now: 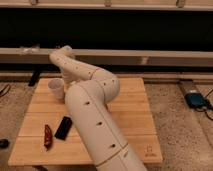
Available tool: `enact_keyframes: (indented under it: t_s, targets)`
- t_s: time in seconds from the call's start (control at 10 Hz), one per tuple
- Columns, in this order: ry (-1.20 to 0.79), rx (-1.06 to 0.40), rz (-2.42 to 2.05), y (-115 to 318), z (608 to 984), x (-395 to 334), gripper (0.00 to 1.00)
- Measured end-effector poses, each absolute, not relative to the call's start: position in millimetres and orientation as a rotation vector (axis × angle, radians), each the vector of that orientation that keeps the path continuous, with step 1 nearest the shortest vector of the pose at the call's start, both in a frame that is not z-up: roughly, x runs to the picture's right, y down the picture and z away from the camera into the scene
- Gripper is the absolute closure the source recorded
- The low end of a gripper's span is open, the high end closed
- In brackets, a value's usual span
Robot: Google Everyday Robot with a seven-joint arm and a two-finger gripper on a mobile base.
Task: Place the bottle in the ceramic bowl
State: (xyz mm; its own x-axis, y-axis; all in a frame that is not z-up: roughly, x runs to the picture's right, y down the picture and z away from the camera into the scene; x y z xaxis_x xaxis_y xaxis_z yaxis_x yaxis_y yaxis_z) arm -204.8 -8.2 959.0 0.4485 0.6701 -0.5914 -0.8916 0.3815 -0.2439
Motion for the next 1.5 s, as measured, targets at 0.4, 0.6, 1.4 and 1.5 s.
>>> enact_keyframes:
  t_s: [0.4,0.6,1.4,1.5]
  targets:
    - [0.440,-0.584,1.034,-3,960,-204,0.37]
    - [0.437,-0.605,1.019,5,960,-208,0.37]
    - [0.336,-0.737,1.024,-2,932,-219,1.00]
    - [0.311,-0.753,1.040,-11,924,-215,1.00]
